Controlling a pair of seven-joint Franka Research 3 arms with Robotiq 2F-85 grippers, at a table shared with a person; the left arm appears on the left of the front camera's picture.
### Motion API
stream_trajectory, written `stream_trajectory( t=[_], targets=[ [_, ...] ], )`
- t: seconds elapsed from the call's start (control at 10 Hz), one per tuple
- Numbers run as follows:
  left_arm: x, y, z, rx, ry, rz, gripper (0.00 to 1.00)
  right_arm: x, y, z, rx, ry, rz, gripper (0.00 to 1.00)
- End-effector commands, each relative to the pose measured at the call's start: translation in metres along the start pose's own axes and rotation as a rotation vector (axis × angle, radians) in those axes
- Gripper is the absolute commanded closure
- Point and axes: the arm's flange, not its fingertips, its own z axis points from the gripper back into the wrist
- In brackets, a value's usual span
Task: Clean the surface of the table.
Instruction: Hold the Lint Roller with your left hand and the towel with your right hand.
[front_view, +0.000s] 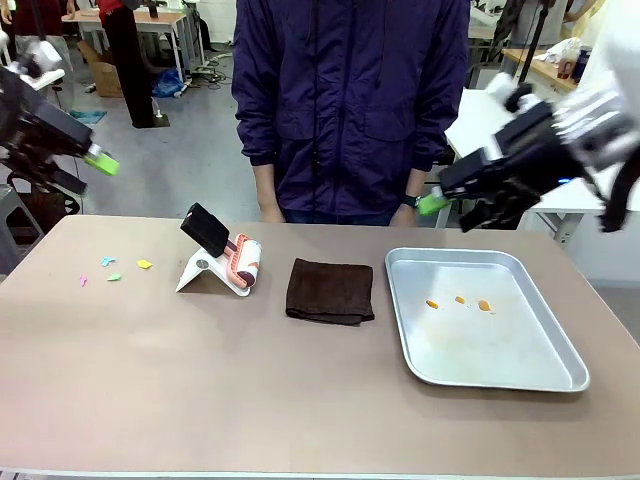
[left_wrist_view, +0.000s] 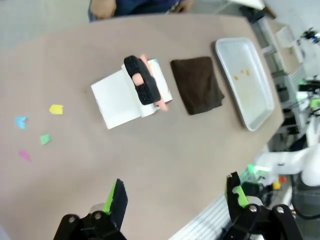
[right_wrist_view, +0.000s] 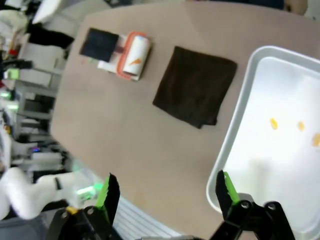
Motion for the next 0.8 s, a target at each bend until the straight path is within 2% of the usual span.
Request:
stream_trajectory(
  t=[0.0, 0.1, 0.3, 0.4, 0.6, 0.7],
  targets=[
    [0.014, 0.004, -0.016, 0.062, 0.056, 0.015, 0.0, 0.025, 0.014, -0.043, -0.105, 0.002, -0.122, 0.0],
    [0.019, 0.009, -0.028, 0.089, 0.053, 0.042, 0.0, 0.026, 0.023, -0.065, -0.132, -0.018, -0.173, 0.0],
    [0.024, 0.016, -0.047, 0.114, 0.015, 0.063, 0.0, 0.026, 0.029, -0.101, -0.182, 0.011, -0.211, 0.0],
    [0.027, 0.018, -0.056, 0.088, -0.009, 0.06, 0.0, 0.027, 0.026, -0.116, -0.182, 0.049, -0.232, 0.0],
    [0.029, 0.02, -0.066, 0.058, -0.011, 0.054, 0.0, 0.033, 0.015, -0.134, -0.227, 0.014, -0.302, 0.0],
    [0.03, 0.019, -0.069, 0.047, -0.014, 0.051, 0.0, 0.036, 0.013, -0.134, -0.202, -0.006, -0.344, 0.0]
  ],
)
